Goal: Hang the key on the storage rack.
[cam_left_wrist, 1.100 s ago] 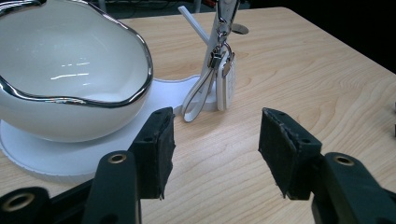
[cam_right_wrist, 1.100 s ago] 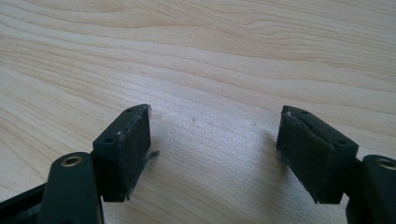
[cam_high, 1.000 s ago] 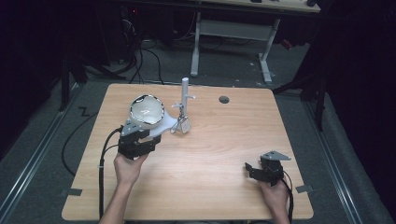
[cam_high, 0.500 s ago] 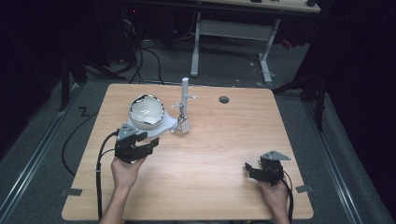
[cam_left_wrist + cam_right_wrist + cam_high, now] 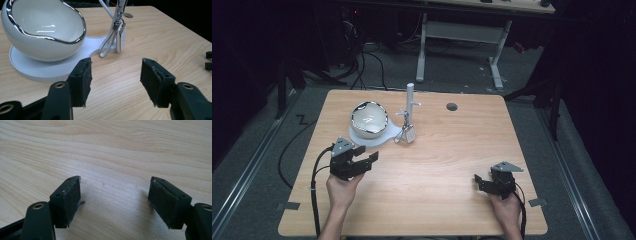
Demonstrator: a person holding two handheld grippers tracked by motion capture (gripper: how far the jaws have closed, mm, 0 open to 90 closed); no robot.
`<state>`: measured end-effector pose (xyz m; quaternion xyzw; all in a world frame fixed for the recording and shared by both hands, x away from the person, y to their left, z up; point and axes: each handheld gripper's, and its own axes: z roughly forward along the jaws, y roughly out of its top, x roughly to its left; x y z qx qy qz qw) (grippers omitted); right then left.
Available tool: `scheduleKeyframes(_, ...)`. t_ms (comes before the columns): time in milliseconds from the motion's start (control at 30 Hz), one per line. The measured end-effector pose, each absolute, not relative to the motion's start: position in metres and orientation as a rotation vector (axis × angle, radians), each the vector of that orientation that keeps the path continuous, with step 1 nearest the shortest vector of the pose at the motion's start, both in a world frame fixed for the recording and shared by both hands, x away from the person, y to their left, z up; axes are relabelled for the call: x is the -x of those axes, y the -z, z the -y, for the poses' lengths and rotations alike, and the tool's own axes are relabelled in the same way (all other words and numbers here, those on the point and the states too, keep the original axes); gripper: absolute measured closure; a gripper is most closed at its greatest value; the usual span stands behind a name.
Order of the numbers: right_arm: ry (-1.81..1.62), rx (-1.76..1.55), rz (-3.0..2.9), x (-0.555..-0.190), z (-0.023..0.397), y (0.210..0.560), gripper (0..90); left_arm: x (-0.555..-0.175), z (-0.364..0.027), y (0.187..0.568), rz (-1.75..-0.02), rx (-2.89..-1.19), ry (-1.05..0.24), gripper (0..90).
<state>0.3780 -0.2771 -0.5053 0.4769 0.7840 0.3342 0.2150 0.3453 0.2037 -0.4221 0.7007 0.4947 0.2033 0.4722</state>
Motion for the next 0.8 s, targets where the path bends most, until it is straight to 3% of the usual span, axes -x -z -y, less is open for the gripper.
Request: scheduleKeyframes(800,-0.927,-1.325,-2.173,-0.378,0.277,0.505,26.1,-0.321,-0.227,0.436,-1.272,-1.69,-0.513,39.5)
